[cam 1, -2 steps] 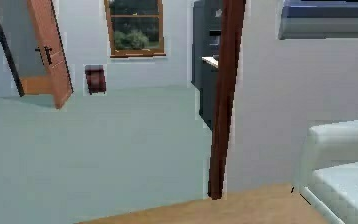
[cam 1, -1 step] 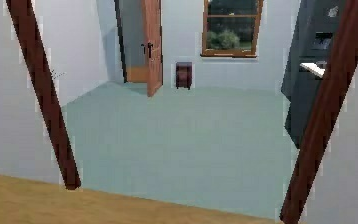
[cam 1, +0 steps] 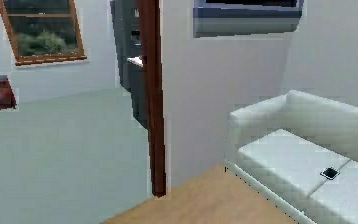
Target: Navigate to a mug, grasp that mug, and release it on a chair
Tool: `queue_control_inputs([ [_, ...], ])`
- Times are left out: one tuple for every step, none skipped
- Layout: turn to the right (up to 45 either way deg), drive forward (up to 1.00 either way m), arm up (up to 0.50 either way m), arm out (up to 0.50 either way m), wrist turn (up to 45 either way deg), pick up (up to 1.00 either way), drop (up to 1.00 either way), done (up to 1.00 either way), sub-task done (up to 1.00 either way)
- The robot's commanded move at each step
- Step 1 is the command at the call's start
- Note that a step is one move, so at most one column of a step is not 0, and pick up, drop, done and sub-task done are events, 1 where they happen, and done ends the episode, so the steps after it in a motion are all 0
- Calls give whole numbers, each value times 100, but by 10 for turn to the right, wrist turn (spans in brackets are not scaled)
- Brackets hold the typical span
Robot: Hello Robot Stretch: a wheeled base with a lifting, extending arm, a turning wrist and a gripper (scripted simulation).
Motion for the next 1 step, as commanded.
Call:
queue_control_inputs([
  [450, 0, 0, 0, 0, 0, 0, 0, 0],
])
